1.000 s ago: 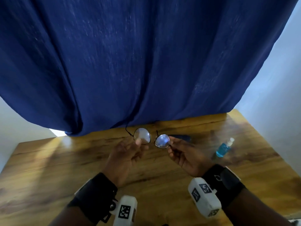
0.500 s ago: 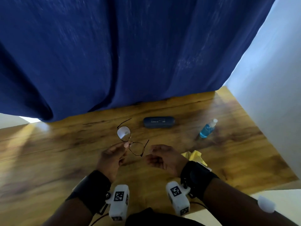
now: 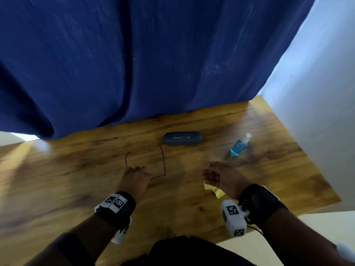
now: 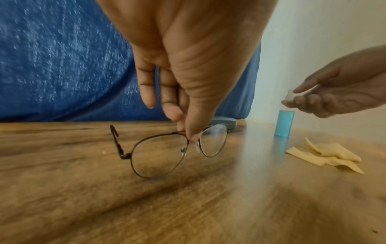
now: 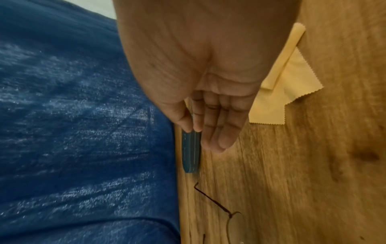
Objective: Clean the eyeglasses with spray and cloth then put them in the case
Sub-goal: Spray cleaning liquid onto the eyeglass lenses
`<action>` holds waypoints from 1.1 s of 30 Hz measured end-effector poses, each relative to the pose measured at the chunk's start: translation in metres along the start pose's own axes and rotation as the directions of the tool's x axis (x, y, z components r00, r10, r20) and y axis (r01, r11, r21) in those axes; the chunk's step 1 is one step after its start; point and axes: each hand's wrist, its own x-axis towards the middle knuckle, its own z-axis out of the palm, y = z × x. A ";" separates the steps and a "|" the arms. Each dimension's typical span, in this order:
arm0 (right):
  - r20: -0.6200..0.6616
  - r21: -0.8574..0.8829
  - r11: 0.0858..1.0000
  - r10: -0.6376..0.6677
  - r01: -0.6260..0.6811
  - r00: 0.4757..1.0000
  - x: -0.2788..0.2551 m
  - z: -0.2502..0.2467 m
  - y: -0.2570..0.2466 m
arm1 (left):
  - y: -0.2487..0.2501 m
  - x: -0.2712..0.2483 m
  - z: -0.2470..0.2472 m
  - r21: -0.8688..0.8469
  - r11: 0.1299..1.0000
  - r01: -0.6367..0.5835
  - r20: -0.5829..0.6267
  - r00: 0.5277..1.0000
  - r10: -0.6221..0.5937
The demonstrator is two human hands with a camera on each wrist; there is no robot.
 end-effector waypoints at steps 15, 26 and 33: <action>-0.520 -0.433 0.891 -0.370 0.136 0.770 0.060 -0.099 -0.030 | 0.004 0.013 -0.023 -0.426 0.905 -0.011 -0.261 0.959 -0.111; -0.098 -0.608 0.706 -0.521 0.364 0.848 0.028 -0.010 -0.028 | -0.014 -0.054 -0.060 -0.815 0.540 -0.210 -0.409 0.869 -0.280; 0.510 -0.313 0.813 -0.293 0.491 0.809 -0.037 0.127 -0.001 | -0.049 -0.100 -0.074 -0.938 0.208 -0.276 -0.338 0.858 -0.387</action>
